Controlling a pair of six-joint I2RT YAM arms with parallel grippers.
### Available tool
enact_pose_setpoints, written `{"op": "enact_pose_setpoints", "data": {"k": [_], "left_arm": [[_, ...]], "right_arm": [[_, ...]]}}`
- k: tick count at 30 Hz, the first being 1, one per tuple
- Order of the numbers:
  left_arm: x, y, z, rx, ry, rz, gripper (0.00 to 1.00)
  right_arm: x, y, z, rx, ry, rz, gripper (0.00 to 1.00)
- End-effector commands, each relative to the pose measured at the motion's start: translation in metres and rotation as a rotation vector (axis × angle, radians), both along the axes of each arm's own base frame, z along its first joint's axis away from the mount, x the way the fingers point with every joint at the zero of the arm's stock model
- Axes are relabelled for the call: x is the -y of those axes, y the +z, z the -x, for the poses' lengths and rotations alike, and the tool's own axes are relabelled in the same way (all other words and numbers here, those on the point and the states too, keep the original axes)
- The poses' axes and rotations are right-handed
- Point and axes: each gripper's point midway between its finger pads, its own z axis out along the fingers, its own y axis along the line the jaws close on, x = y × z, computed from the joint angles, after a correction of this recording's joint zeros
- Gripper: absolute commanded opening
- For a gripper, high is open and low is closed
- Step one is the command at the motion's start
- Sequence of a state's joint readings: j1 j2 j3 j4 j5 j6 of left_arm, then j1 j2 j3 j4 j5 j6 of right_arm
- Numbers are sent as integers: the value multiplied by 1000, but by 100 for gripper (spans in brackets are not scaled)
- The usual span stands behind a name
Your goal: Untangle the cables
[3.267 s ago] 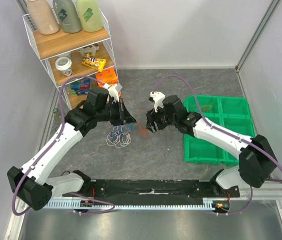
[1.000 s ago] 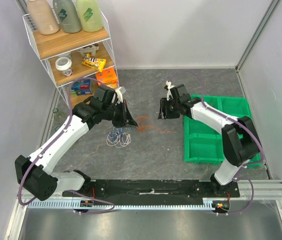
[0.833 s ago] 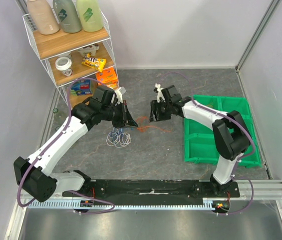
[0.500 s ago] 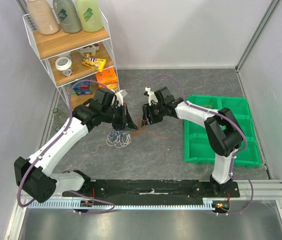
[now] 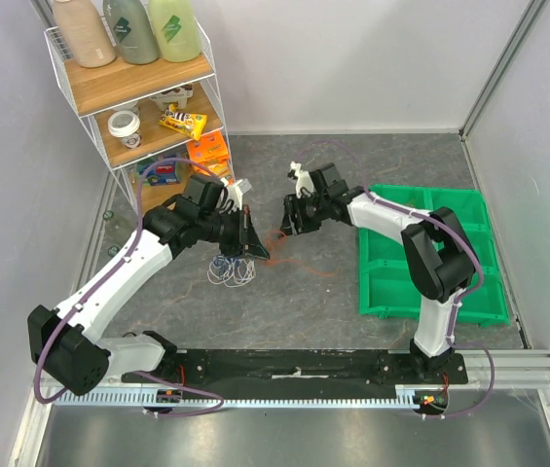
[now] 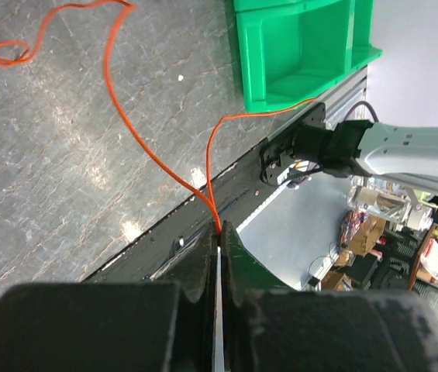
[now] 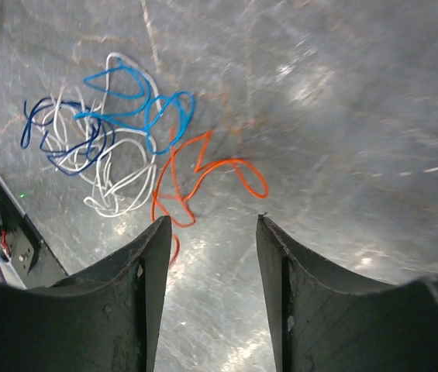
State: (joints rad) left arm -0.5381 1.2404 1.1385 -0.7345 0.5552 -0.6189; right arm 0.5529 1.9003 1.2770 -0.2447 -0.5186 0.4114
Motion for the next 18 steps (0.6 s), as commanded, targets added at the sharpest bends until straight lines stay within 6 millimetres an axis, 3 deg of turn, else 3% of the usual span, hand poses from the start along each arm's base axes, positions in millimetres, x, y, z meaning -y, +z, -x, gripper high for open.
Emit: {"op": "enact_pose_setpoints", "data": {"k": [1,9,14,18], "left_arm": [[0,-1,16,13,-95,28,2],[3,-7,25,-1,-142,14,2],[5,-6,21,4,-135,8,2],[6,-8,22,-4,-142,4,2]], "right_arm": [[1,21,-21,86,64,-2,56],[-24,9,17,45,185,-3,54],[-26,4,54,7,258,-21,45],[-19,-3,62,-10,251,-17,43]]}}
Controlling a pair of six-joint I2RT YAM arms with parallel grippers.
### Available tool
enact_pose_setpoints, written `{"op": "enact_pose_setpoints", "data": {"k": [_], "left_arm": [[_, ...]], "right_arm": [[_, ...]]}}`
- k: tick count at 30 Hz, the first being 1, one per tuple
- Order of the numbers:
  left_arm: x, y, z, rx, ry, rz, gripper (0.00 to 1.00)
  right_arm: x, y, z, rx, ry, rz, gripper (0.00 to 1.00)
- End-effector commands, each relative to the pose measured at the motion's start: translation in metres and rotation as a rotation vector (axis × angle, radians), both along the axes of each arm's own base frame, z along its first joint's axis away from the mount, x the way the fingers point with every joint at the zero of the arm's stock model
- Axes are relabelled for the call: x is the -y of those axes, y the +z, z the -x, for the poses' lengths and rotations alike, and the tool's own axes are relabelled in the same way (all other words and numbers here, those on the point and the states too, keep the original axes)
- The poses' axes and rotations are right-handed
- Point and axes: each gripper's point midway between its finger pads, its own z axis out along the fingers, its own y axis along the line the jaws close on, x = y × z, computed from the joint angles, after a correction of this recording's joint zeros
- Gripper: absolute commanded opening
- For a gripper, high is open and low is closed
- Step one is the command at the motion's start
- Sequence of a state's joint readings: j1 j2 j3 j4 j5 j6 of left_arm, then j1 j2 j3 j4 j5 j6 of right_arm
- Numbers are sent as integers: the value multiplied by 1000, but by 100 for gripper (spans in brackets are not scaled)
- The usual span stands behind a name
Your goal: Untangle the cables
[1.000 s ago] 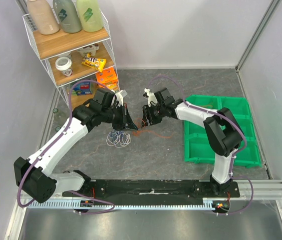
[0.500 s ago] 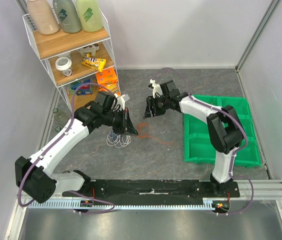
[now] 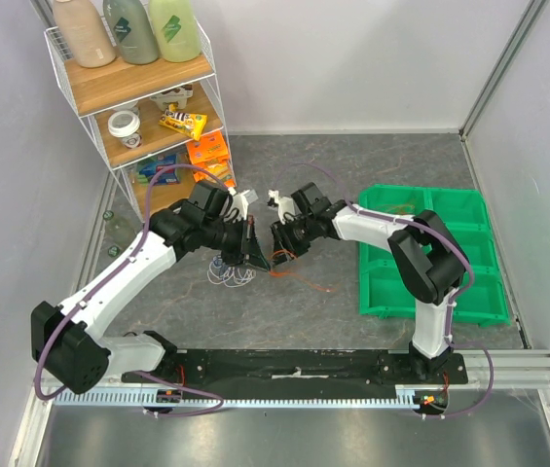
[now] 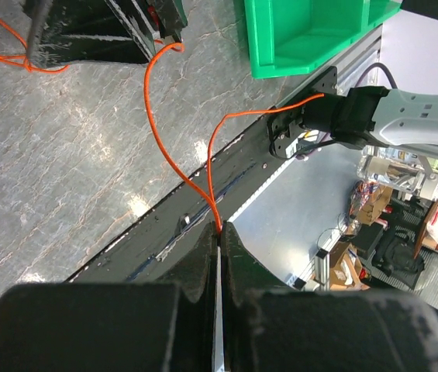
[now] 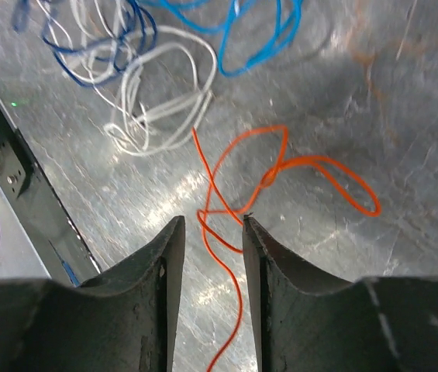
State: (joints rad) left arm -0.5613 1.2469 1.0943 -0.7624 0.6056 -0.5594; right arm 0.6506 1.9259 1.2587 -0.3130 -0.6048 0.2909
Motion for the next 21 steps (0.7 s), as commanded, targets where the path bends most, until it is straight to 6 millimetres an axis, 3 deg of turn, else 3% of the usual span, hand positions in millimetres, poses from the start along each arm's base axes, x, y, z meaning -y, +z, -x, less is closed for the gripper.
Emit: {"op": "enact_pose_setpoints", "data": {"k": [1,9,16,21], "left_arm": [[5,9,1,36,-49,23,2],[6,8,3,31,-52,22,2],[6,7,2,32,-52,19,2],[7,8,0,38,-52,25,2]], "right_arm": [[4,15,7,18,24,-45,43],[5,6,15,5,40,-54,49],[-6,7,16,-24,45,-97,32],[-6,3,17,-35,44,-92,34]]}}
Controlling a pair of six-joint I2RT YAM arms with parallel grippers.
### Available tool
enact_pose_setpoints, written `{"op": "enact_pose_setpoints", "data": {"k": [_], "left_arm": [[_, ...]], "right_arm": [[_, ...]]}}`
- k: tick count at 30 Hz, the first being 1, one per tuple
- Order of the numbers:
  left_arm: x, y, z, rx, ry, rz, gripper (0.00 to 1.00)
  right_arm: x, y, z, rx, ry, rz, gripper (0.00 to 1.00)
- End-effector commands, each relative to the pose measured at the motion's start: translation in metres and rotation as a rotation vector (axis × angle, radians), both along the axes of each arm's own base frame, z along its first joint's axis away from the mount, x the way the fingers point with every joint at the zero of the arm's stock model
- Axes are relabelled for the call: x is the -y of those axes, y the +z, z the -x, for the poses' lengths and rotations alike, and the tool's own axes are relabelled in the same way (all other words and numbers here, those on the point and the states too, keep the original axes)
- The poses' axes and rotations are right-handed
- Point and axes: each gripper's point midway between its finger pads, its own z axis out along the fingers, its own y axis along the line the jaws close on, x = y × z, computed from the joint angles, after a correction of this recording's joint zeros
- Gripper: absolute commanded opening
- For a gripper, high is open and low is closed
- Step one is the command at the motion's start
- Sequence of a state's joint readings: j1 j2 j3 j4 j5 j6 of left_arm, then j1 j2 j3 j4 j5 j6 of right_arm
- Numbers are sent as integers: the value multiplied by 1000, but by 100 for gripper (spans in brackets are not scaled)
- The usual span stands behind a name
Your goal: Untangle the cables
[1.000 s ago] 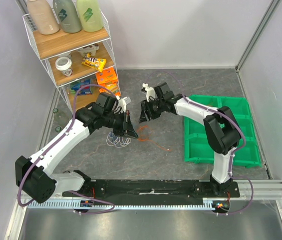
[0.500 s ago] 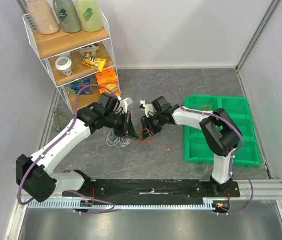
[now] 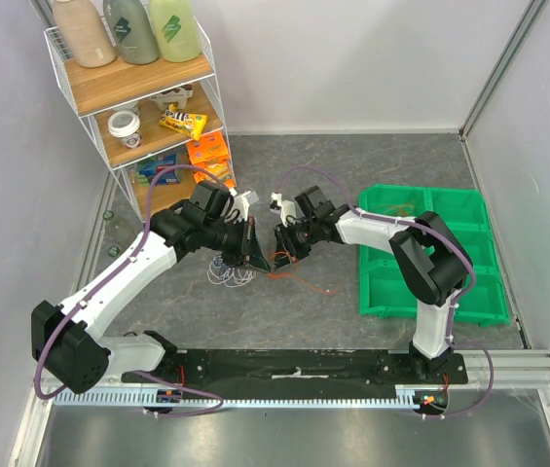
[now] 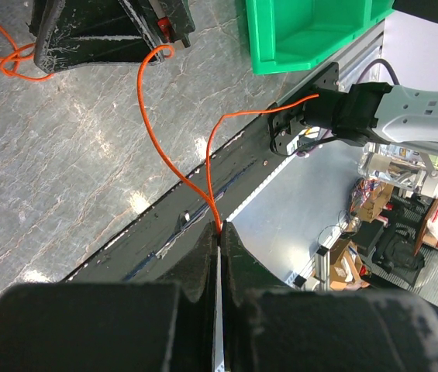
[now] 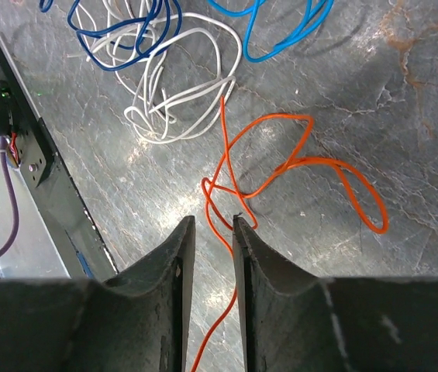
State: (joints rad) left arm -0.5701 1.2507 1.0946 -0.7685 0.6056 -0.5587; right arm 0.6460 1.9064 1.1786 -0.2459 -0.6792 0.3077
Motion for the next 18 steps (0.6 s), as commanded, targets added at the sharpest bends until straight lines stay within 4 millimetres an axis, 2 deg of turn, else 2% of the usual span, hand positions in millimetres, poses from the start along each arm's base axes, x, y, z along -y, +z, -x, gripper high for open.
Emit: {"op": "enact_pose_setpoints", "data": {"k": [1,18], "left_arm": [[6,9,-3,44,-43,31,2],[7,10,1,41,-60,42,2]], "right_arm": [[-9,6,1,9,19,-39,37],[-23,-2,-4,26,27,-22,40]]}}
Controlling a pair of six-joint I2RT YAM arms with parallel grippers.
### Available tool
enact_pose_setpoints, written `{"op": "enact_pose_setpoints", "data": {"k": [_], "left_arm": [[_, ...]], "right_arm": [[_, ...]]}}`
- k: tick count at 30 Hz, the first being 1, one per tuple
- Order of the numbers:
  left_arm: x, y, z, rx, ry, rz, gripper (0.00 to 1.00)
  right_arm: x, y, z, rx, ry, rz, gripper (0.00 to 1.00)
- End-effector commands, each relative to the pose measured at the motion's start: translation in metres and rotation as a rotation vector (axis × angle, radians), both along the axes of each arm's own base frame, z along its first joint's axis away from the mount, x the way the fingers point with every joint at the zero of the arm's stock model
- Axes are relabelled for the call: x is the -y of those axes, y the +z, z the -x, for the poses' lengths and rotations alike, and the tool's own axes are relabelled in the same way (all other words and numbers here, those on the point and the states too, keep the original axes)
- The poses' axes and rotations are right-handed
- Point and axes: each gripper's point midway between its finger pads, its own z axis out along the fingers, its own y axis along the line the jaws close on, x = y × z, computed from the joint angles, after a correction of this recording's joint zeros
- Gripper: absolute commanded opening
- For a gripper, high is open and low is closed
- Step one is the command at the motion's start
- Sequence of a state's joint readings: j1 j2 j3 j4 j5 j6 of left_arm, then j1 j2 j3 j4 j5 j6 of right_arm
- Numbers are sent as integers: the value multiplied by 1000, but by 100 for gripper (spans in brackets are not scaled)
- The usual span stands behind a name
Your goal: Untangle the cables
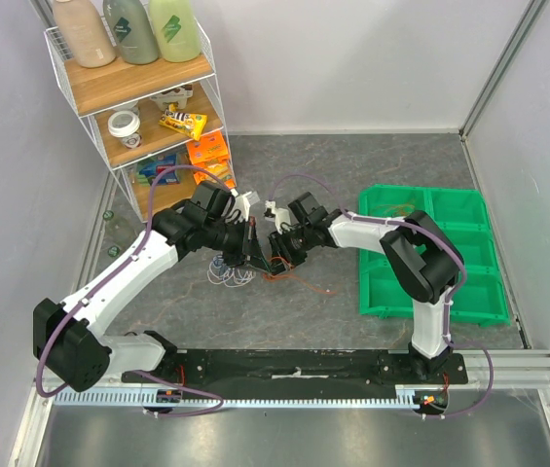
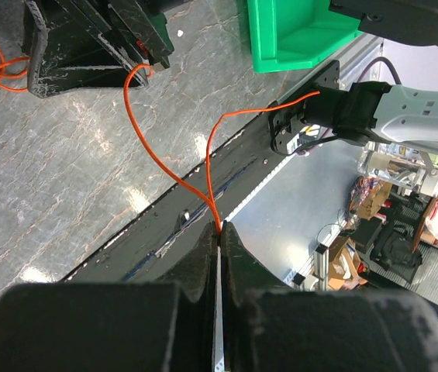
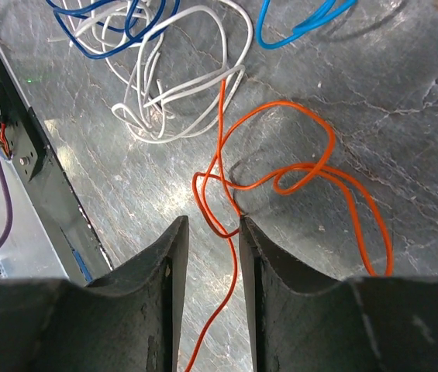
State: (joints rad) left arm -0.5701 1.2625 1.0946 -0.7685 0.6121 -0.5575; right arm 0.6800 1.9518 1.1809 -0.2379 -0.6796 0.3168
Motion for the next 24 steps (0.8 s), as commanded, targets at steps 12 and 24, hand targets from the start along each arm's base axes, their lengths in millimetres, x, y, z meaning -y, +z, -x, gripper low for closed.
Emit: {"op": "enact_pose_setpoints", "data": {"k": [12,24], "left_arm": [[2,11,3,58,-45,38,2],[-96,19,7,274,431,-194,2]], "right_arm": [[-27,19,-22,88,-16,-52,26],[155,104,-156,276,-726,311,0]]}}
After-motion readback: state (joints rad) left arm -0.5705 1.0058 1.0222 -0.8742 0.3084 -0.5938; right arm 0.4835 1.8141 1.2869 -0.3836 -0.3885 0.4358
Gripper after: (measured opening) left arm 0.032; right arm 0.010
